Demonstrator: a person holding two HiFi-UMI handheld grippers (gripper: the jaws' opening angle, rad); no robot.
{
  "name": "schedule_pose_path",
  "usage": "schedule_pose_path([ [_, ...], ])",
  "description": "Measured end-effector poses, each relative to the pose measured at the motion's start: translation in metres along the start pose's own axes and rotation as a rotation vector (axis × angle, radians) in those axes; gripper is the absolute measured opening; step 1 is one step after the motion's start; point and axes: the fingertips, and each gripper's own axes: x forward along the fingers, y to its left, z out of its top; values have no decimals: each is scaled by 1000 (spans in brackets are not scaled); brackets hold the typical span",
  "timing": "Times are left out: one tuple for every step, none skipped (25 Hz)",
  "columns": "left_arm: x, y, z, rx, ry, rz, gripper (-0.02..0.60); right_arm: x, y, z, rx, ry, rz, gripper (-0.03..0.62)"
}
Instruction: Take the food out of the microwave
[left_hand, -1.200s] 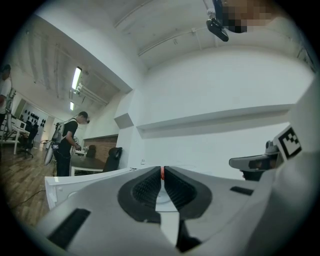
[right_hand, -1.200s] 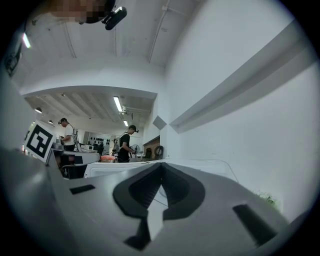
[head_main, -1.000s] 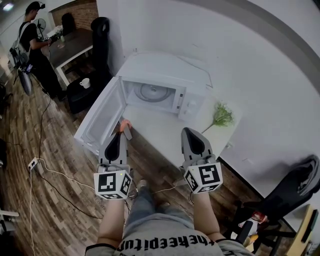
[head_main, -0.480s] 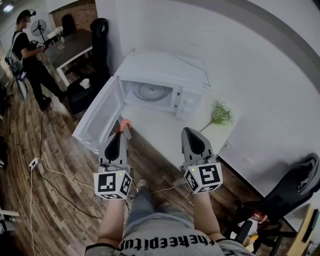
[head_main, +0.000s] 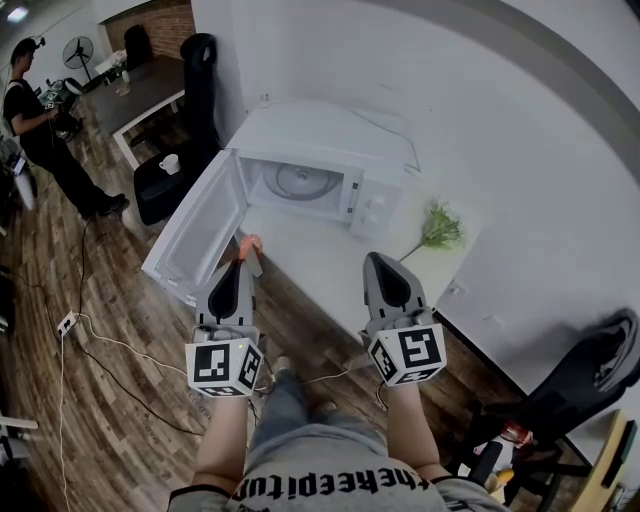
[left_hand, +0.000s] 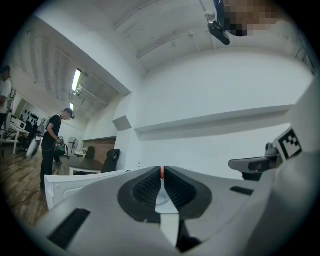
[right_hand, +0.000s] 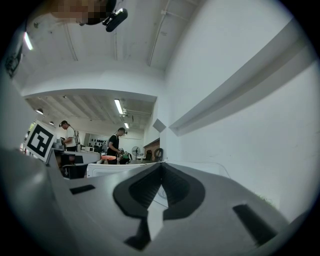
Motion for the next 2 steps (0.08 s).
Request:
schedule_pose_path([
  [0,0,0,0,0,0,21,0,0,0,0,-1,1,2],
  [0,-1,0,0,1,0,21,0,-1,0,-1,-2,1,2],
])
